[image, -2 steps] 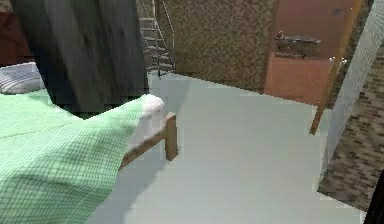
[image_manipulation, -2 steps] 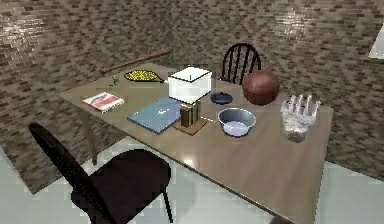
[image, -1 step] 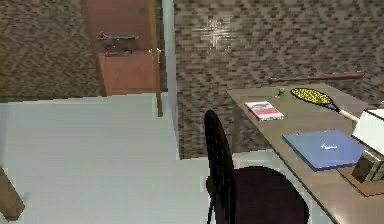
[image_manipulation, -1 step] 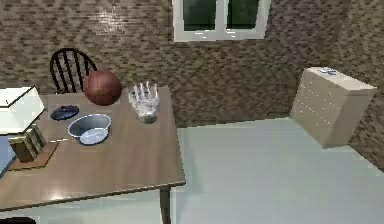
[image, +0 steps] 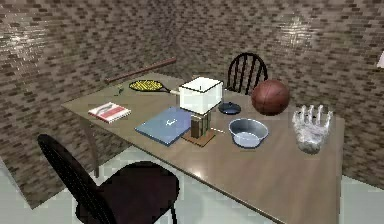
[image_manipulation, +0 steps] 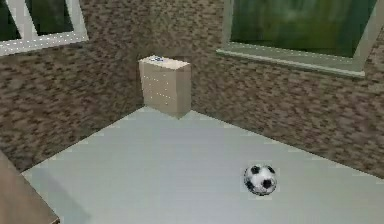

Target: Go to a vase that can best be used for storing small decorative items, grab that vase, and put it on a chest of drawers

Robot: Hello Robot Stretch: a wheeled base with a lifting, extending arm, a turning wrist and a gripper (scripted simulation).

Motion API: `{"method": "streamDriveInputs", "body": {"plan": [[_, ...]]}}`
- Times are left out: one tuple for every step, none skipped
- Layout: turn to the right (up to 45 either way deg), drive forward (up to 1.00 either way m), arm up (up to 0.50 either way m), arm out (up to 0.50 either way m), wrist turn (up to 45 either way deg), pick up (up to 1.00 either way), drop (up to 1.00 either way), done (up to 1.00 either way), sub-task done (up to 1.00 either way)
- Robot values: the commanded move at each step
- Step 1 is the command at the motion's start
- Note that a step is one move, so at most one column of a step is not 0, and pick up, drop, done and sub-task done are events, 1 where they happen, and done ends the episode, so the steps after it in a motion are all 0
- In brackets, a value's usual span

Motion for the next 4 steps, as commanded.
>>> {"method": "streamDriveInputs", "body": {"plan": [[0.0, 0.35, 0.00, 0.00, 0.0, 0.00, 0.00, 0.00, 0.00], [-45.0, 0.00, 0.00, 0.00, 0.0, 0.00, 0.00, 0.00, 0.00], [-27.0, 0.00, 0.00, 0.00, 0.0, 0.00, 0.00, 0.00, 0.00], [27.0, 0.00, 0.00, 0.00, 0.0, 0.00, 0.00, 0.00, 0.00]]}}
